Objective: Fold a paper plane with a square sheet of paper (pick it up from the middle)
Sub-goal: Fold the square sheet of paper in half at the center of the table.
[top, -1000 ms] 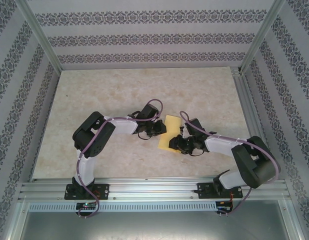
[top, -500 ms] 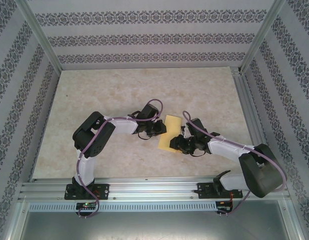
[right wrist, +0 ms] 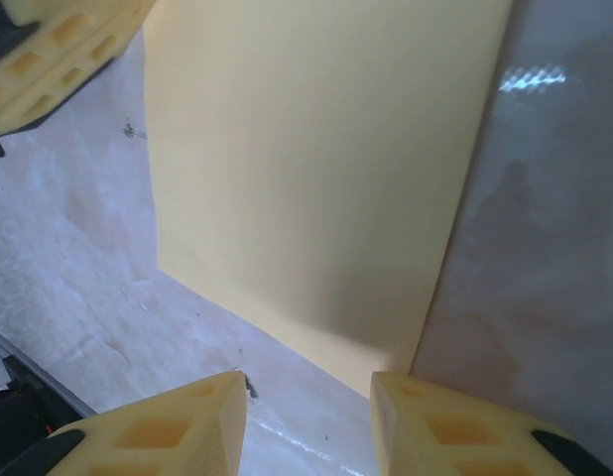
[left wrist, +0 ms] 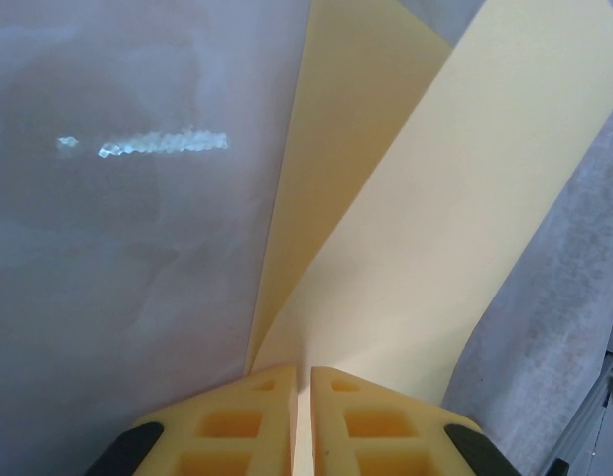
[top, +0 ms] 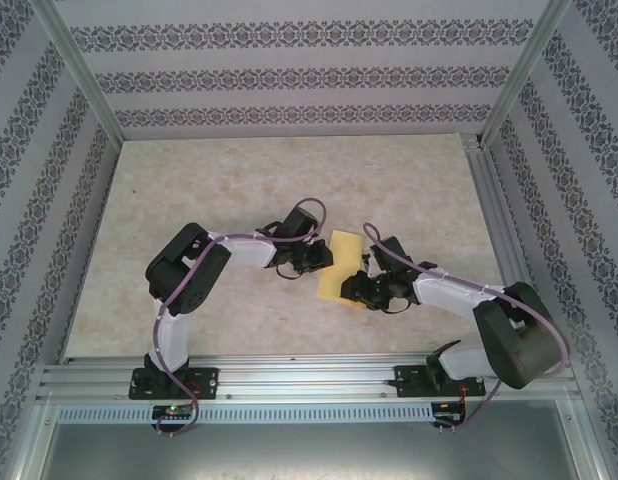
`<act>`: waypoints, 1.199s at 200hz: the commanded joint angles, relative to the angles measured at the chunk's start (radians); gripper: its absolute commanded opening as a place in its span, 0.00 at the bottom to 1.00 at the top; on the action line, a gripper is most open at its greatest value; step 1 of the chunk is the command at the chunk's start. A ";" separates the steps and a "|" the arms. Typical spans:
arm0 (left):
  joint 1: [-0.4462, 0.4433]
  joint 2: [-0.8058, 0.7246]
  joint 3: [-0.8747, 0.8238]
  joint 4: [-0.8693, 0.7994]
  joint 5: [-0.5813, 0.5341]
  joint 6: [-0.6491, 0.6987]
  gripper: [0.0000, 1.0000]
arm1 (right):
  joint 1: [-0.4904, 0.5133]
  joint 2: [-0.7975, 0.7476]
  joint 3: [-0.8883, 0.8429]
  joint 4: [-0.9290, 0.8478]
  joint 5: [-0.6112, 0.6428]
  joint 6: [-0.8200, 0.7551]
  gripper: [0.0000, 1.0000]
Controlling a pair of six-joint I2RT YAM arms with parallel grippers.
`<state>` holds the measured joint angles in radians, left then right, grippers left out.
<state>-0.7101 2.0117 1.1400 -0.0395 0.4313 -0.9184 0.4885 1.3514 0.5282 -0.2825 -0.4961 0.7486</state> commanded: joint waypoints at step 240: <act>-0.027 0.052 0.035 -0.085 -0.014 0.034 0.15 | -0.201 0.275 0.178 0.126 -0.076 -0.116 0.34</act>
<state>-0.7158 2.0216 1.1633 -0.0666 0.4301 -0.9085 0.2935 1.5558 0.7197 -0.2031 -0.5556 0.6567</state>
